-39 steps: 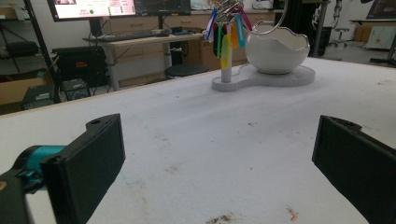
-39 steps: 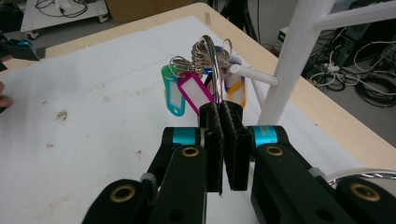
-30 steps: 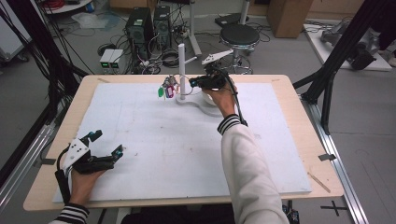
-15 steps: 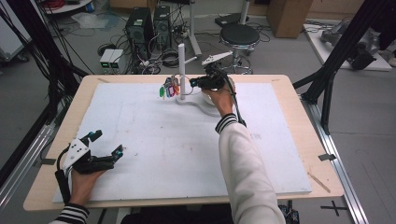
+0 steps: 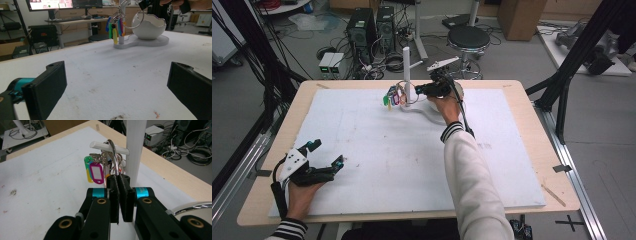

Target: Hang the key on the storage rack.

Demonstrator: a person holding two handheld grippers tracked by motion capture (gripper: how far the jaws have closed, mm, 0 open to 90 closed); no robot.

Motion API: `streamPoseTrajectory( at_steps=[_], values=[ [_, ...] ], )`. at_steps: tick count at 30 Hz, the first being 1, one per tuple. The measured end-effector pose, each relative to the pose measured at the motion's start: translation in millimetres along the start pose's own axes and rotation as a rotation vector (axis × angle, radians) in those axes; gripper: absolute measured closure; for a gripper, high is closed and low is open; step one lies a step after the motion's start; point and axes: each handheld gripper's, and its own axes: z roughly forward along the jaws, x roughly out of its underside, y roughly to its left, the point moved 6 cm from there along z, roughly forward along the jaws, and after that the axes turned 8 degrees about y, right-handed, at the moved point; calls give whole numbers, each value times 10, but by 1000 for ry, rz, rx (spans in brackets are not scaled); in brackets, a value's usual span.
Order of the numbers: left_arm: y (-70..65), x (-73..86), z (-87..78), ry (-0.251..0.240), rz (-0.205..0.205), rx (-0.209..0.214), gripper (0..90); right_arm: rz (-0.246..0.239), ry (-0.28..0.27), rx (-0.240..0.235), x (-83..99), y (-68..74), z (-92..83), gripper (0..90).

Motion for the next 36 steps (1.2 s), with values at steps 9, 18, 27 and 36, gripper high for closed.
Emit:
streamPoseTrajectory(
  at_steps=[9, 18, 27, 36],
  values=[
    [1, 0, 0, 0, -1, -1, 30, 0, -23, 19, -3, -44, -87, 817],
    [-1, 0, 0, 1, -2, -3, 30, -28, -38, 24, -3, -15, -350, 659],
    [-3, -1, 1, -3, 5, -4, 30, -39, -147, 154, 94, 155, -748, 9],
    [-6, 0, -1, -4, 6, -4, 30, -113, -233, 133, 530, 346, -1285, 9]
  ],
)
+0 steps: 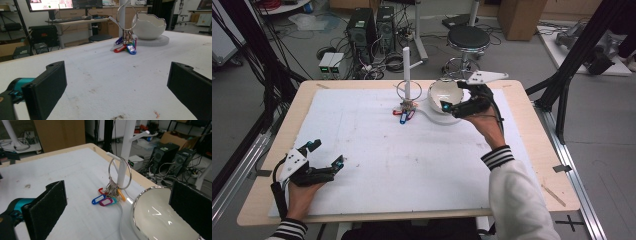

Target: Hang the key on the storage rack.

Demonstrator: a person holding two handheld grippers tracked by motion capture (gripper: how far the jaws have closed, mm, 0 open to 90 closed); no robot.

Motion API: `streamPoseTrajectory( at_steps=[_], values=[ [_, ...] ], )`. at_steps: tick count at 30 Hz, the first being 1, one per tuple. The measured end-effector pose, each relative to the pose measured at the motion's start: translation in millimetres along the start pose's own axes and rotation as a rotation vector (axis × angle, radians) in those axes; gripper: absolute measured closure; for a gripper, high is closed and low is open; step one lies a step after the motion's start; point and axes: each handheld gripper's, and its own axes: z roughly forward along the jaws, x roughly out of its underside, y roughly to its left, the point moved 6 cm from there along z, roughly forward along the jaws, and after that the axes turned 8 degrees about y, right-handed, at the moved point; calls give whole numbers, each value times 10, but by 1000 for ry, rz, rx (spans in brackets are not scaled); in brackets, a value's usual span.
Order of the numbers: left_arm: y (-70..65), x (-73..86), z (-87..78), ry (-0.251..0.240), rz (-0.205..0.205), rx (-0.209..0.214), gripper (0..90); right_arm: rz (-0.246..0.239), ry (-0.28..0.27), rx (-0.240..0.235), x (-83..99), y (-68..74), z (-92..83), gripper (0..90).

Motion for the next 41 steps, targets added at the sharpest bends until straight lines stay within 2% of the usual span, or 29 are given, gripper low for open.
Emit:
streamPoseTrajectory(
  at_steps=[5, 9, 11, 13, 16, 19, 22, 25, 29, 33, 38, 41],
  values=[
    [2, 0, 0, 0, 0, 0, 30, -4, -46, 8, 325, 38, -333, 9],
    [1, 0, -1, 0, -1, -1, 30, 3, -72, 5, 666, 84, -496, 9],
    [1, 0, -1, -2, -2, -1, 30, 19, -82, 10, 842, 110, -555, 9],
    [2, -2, 0, -4, -5, -3, 30, 39, -124, 2, 1007, 142, -607, 9],
    [3, -1, -1, -4, -8, -5, 30, 70, -171, 18, 1254, 188, -671, 10],
    [6, 0, -2, -3, -7, -7, 30, 84, -204, 43, 1466, 219, -711, 10],
    [2, -1, -2, -3, -7, -6, 30, 75, -220, 69, 1628, 251, -728, 9],
    [3, 0, -4, -1, 0, -6, 30, 96, -229, 55, 1744, 282, -720, 9],
    [3, 0, -4, -2, -1, -4, 30, 108, -209, 48, 1884, 307, -654, 10],
    [0, 0, -5, -3, 2, -2, 30, 81, -235, 70, 1888, 330, -672, 10],
    [-1, -1, -6, -5, 3, 0, 30, 111, -287, 79, 1901, 311, -723, 10],
    [-3, -2, -5, -7, -1, 0, 30, 111, -292, 84, 1903, 314, -730, 10]
  ],
)
